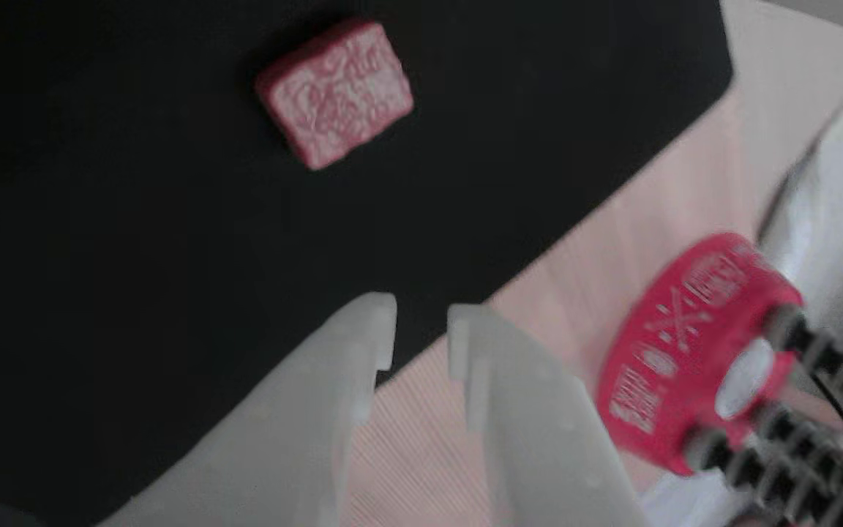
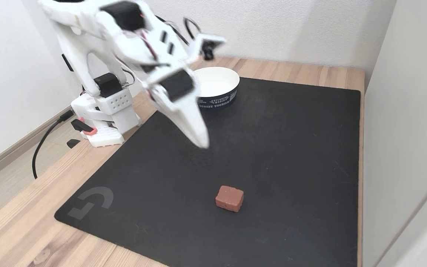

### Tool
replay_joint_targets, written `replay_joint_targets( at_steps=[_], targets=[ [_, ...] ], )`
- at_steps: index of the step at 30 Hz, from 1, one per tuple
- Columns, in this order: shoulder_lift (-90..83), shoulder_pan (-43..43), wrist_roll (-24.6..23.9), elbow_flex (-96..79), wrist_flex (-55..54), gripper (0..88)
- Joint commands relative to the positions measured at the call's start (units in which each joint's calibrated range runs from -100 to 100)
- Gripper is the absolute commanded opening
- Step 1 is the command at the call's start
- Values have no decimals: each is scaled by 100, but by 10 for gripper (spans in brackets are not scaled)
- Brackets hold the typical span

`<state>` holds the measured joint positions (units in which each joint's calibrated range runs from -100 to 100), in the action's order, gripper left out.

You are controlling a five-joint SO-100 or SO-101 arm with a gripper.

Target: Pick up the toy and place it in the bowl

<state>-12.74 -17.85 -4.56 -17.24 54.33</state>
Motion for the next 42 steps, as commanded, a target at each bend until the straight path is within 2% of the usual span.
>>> replay_joint_targets(
  at_steps=[1,10,20,42],
  targets=[
    [1003,-42,22,1323,334,24],
    [3212,-84,22,4081,1290,24],
    [4713,83,22,6370,2332,23],
    [5146,91,22,6623,2662,23]
  ],
)
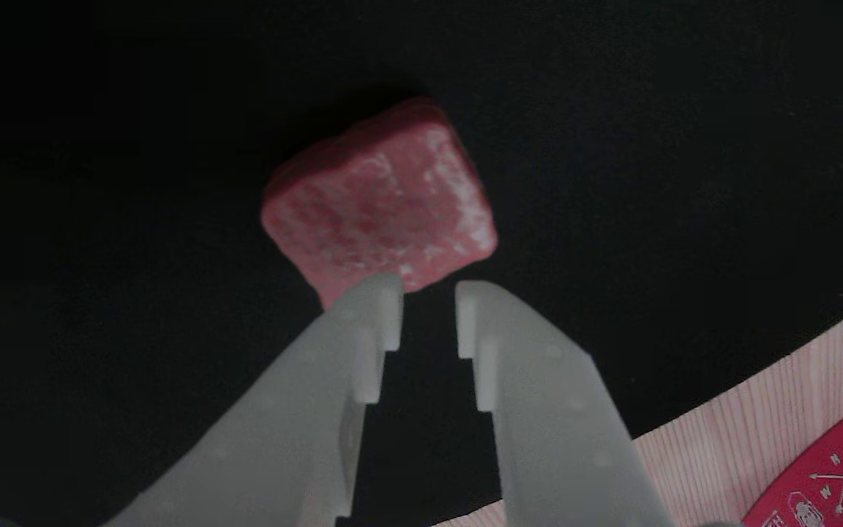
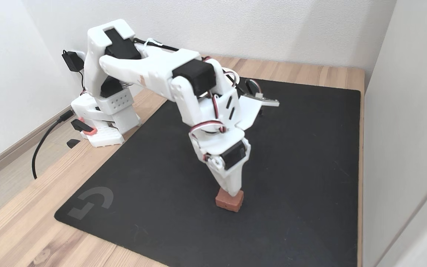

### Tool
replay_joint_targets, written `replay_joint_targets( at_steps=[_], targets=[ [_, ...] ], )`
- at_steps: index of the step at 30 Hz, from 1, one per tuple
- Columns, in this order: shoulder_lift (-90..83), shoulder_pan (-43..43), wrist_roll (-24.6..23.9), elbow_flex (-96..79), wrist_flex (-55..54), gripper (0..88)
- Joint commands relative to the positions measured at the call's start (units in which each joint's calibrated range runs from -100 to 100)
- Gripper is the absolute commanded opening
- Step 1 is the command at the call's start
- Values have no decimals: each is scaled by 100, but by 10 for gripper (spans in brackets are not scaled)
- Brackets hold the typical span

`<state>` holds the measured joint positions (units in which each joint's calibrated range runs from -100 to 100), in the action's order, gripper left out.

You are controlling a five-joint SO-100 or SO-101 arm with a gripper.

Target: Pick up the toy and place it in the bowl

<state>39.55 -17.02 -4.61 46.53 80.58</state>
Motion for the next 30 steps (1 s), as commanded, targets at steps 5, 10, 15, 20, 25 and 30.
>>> replay_joint_targets(
  at_steps=[5,10,15,20,25,30],
  targets=[
    [-108,8,28,246,37,23],
    [-116,8,153,246,37,23],
    [-49,117,816,651,299,27],
    [-41,109,889,787,587,29],
    [-41,50,889,787,773,29],
    [-41,50,889,732,782,29]
  ],
)
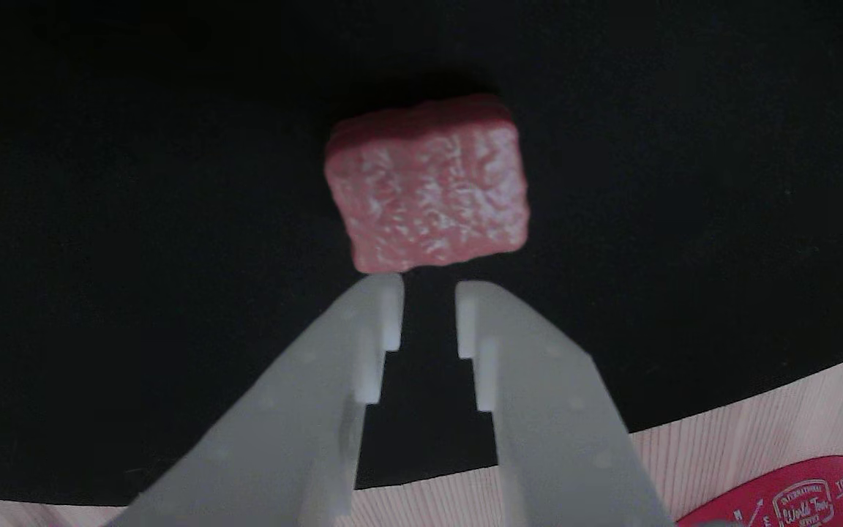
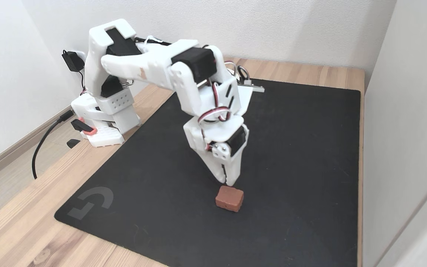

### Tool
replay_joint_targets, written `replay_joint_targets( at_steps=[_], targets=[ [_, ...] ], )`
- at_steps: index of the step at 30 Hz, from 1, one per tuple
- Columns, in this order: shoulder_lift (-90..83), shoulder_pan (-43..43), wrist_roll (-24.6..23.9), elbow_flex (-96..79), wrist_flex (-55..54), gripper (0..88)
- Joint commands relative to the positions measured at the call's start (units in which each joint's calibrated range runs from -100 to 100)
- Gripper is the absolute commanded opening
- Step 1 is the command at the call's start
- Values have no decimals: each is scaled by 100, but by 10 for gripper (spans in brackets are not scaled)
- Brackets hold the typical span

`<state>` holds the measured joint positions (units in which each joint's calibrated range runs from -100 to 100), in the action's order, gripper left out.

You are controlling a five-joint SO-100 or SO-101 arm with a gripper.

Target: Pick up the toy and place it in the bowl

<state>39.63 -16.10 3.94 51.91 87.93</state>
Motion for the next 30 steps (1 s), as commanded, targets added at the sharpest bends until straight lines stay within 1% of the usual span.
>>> replay_joint_targets(
  at_steps=[1,3,5,8,9,10,13,25,30],
  targets=[
    [-49,-42,34,194,47,29],
    [-49,-42,34,230,47,30],
    [-49,-50,34,194,73,78],
    [-41,-108,34,194,437,212],
    [-41,-125,39,194,631,286],
    [-41,-134,55,194,674,299],
    [-41,-159,144,194,674,298],
    [-24,-167,144,176,758,298],
    [301,-167,144,248,716,298]
  ],
)
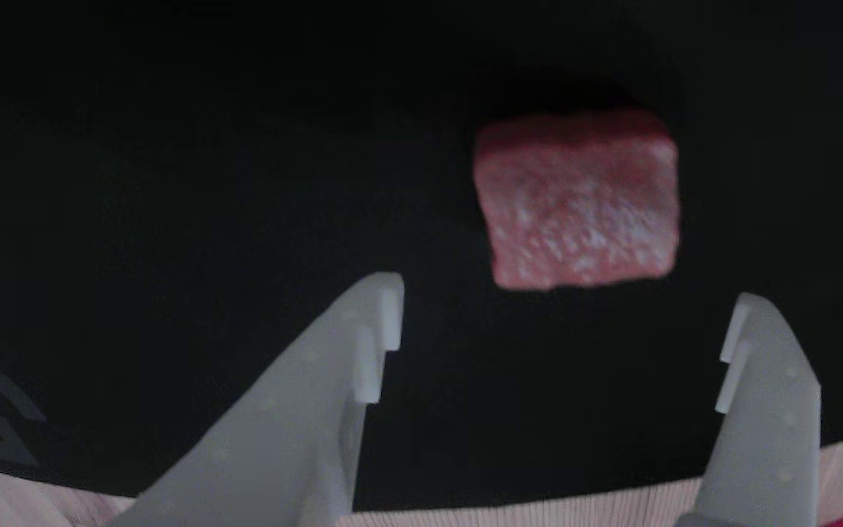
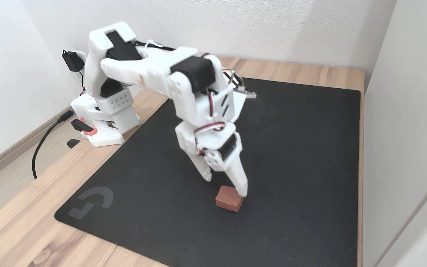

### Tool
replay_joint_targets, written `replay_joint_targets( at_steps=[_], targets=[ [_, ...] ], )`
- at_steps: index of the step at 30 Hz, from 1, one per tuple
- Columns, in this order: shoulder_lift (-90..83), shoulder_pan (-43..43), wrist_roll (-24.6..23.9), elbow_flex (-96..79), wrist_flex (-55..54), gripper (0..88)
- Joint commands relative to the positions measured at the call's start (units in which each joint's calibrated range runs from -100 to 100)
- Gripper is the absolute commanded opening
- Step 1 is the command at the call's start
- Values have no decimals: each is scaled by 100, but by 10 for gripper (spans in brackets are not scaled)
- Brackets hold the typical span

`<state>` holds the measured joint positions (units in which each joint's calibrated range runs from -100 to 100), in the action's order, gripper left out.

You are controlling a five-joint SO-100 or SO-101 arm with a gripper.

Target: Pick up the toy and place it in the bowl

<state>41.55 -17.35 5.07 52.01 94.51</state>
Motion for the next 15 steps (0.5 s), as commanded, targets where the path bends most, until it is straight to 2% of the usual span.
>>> replay_joint_targets(
  at_steps=[1,15],
  targets=[
    [159,-42,30,239,58,298],
    [243,8,36,239,-264,298]
  ],
)
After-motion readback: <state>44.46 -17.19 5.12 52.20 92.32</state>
